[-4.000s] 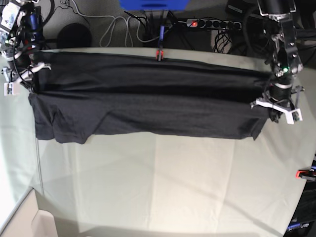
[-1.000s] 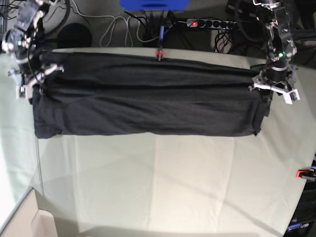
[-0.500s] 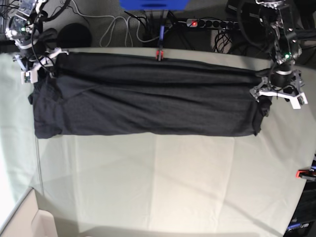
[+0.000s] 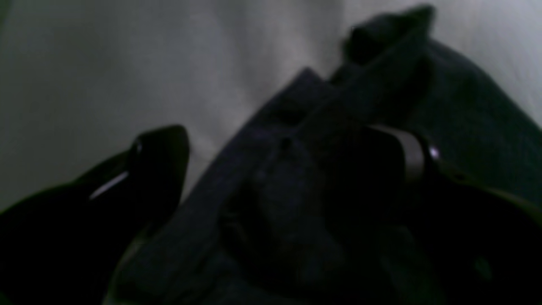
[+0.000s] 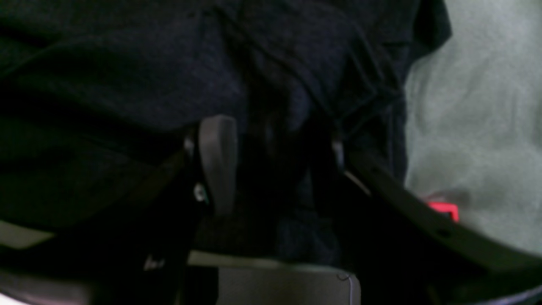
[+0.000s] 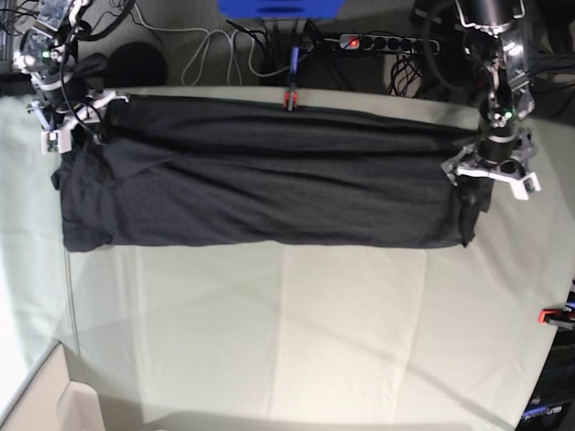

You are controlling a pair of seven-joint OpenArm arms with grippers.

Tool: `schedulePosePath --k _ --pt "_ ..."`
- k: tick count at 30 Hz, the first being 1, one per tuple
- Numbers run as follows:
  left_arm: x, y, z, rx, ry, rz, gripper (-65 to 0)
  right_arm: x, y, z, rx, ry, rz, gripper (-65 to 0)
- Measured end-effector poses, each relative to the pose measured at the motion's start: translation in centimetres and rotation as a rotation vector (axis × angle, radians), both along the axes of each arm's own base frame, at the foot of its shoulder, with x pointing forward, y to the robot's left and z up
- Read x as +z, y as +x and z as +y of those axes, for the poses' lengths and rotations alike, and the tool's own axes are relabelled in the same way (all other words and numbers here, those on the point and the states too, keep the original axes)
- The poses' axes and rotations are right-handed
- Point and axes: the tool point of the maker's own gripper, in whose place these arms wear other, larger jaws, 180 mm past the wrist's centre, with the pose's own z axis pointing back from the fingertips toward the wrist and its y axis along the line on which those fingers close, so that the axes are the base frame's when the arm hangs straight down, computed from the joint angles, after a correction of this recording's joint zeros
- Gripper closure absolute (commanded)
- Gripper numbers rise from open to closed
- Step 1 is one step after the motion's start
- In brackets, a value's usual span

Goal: Layout the t-shirt on the table in an organized manner, then fold the t-shirt properly
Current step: 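Release the shirt with the left gripper and move it inward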

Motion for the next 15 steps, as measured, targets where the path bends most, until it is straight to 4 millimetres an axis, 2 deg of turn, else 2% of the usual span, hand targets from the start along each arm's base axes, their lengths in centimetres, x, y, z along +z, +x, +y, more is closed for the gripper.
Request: schedulePosePath --k 3,5,7,8,12,15 --pt "-0.2 0.5 -1.3 -0.064 0.013 0.007 -60.6 0.0 0.0 0.1 -0.001 0.003 0.0 -28.3" --pt "-0.3 0.5 -1.6 -0.088 0.025 0.012 -56.9 -0.1 0.0 0.2 -0.002 0.005 -0.001 -28.3" --pt "-0.4 0.5 -1.5 -0.095 0.031 0.017 -46.4 -0.1 0.0 0.2 -0.002 0.005 -0.001 -28.3" --pt "-0.5 0.4 -1.4 -0.093 0.028 0.02 -38.5 -0.1 0.0 0.2 -0.002 0.005 0.0 -28.3" --pt "-0.7 0.3 -1.6 -0.091 0.013 0.028 -0.1 -0.1 0.0 0.2 -0.002 0.004 0.0 -28.3" --pt "-0.6 0.3 -1.7 -0.095 0.011 0.029 -2.2 -0.1 0.0 0.2 -0.002 0.004 0.0 -28.3"
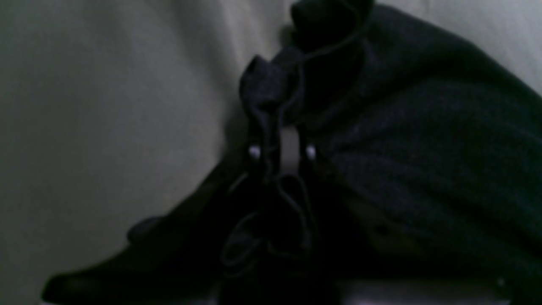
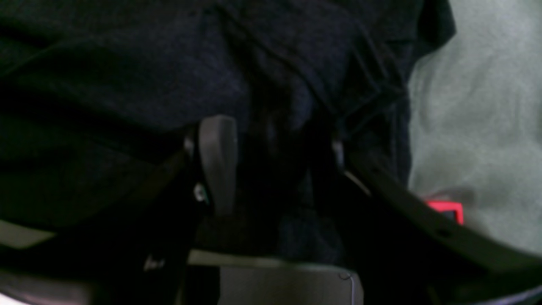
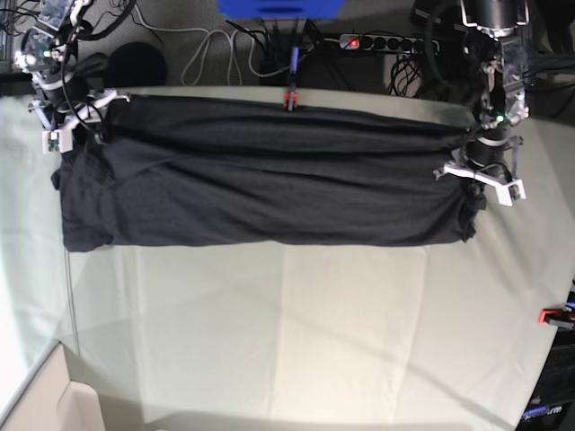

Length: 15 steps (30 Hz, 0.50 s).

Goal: Layout the t-shirt on the table in an organized manner, then fold the t-shirt properly
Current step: 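Release the shirt with the left gripper and move it inward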

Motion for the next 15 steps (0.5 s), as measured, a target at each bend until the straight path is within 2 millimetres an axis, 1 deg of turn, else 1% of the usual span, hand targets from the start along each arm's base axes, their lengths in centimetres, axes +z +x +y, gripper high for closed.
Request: schedulePosePath --k 2,4,5,8,11,12,13,14,15 --pt "0.1 0.0 -0.1 -0.001 -0.001 0.0 0.0 0.0 0.0 0.0 0.001 -0.002 0.001 -28.3" --pt "0.6 0.0 -0.4 -0.014 -0.003 0.01 0.0 0.0 0.0 0.0 0.001 -0.001 0.002 -28.3" --pt "1.2 0.0 -0.8 -0.026 -0.002 -0.007 0.0 0.0 0.0 0.0 0.001 -0.001 0.001 -28.3" --pt "4.3 0.2 -2.5 -0.068 0.005 -0.087 0.0 0.0 0.0 0.0 0.001 -0.001 0.0 -28.3" --pt "7.7 1.4 -3.7 -0.092 0.006 -0.183 0.0 0.0 0.0 -0.1 0.0 -0.003 0.005 -28.3" --pt "8.7 1.8 -4.4 -0.099 0.008 -0.212 0.0 0.0 0.0 -0.1 0.0 -0.003 0.003 -28.3" --pt "9.5 1.9 -5.5 -0.121 0.004 -0.238 0.0 0.0 0.1 0.0 0.001 -0.002 0.0 -28.3" --pt "9.9 1.8 -7.2 -0.166 -0.013 -0.251 0.0 0.0 0.1 0.0 0.001 -0.002 -0.001 -28.3" --pt "9.9 1.5 -9.1 -0.214 -0.032 -0.25 0.0 0.1 0.1 0.0 0.0 -0.003 -0.002 -28.3"
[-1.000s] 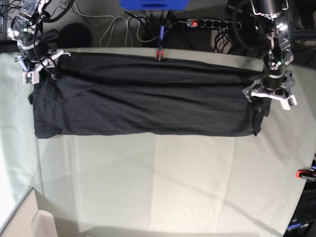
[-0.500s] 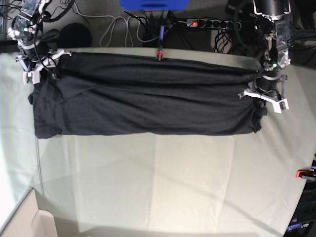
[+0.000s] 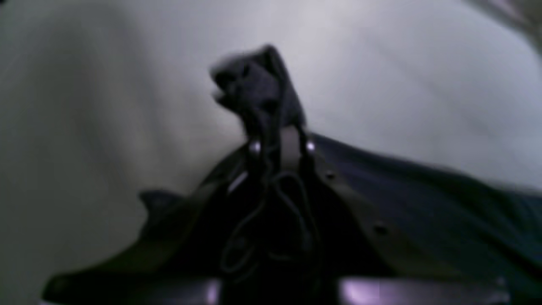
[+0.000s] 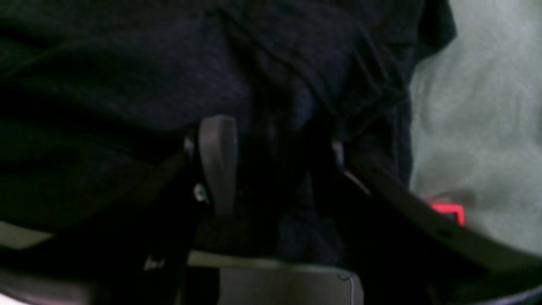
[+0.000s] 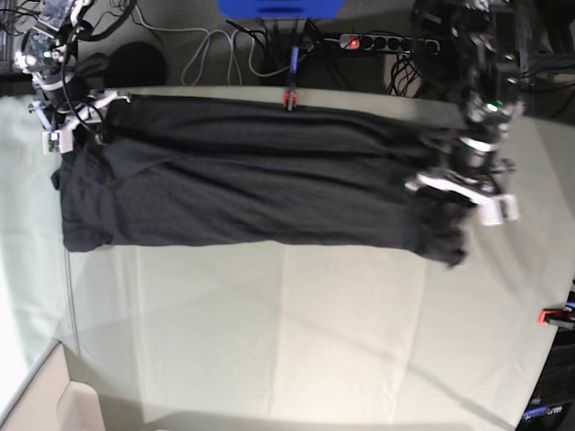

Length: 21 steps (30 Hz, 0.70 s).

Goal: Layout the t-shirt on the table in an organized manner, then fold the t-shirt properly
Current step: 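Release the shirt with the left gripper and move it inward, then grasp the strip's end with the left gripper and fold it toward the right gripper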

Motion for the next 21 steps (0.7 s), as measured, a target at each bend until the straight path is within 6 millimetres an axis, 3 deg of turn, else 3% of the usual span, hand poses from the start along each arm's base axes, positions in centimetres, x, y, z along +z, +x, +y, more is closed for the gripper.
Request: schedulePosePath --k 3,6,10,16,21 --pt "-1.7 -1.5 -6.0 -0.165 0.026 0.066 0.0 0.0 0.0 0.0 0.0 0.0 0.0 -28.3" --pt "-1.4 -2.0 -13.0 -0.36 0.082 0.031 0.0 0.0 0.0 0.0 0.0 0.0 0.001 -28.3" --pt "-1.5 -2.0 -19.2 -0.451 0.095 0.006 0.0 0.0 -0.1 0.0 0.0 0.0 0.003 -28.3" --pt "-3.3 -1.9 -23.0 -0.48 0.187 0.044 0.0 0.0 -0.1 -0.1 0.001 -0.003 0.002 -28.3" --pt "-4.6 -1.6 -23.2 -0.498 0.213 0.074 0.0 0.0 -0.1 -0.2 0.003 -0.007 0.005 -28.3"
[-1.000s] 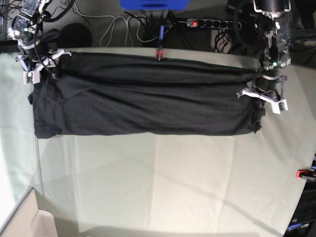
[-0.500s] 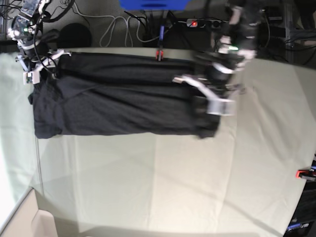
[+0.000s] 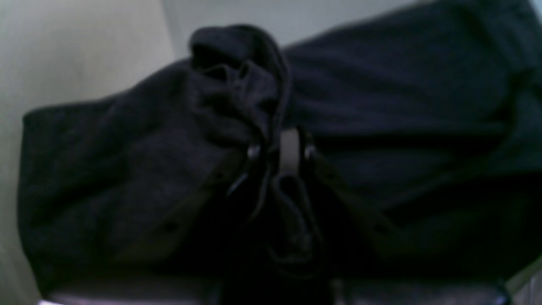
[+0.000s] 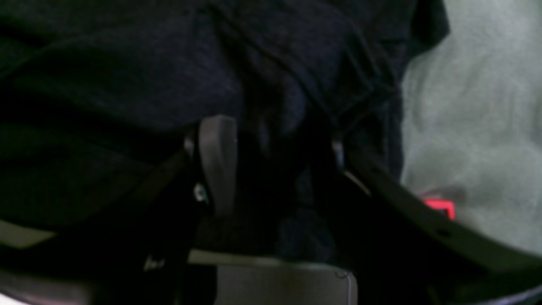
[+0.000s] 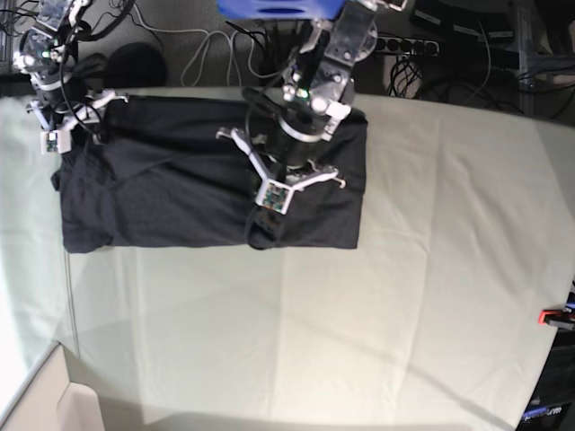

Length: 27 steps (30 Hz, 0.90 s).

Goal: Layout the t-shirt on the table in an organized manner, then fold the t-shirt properly
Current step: 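Grasp the strip's end with the left gripper and fold it toward the right gripper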

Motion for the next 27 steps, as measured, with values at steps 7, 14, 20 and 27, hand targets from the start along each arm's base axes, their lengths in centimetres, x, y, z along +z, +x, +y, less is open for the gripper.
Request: schedulePosePath --k 7,14,20,27 --pt "-0.4 0.7 0.0 -0.006 0.009 -0.002 0.0 0.0 0.0 0.0 0.0 0.001 -0.002 -28.3" --pt "1.2 0.4 -3.8 -0.114 -0.01 -0.051 0.0 0.3 0.2 -0.5 0.011 -0.015 -0.002 -28.4" --pt "0.9 0.7 -3.7 -0.117 0.004 -0.043 -0.6 0.3 0.2 -0.7 0.009 -0.018 -0.003 -28.4" --pt "0.1 0.2 -3.9 -0.127 0.009 -0.026 -27.5 0.3 0.1 -0.7 0.009 -0.019 0.001 -28.4"
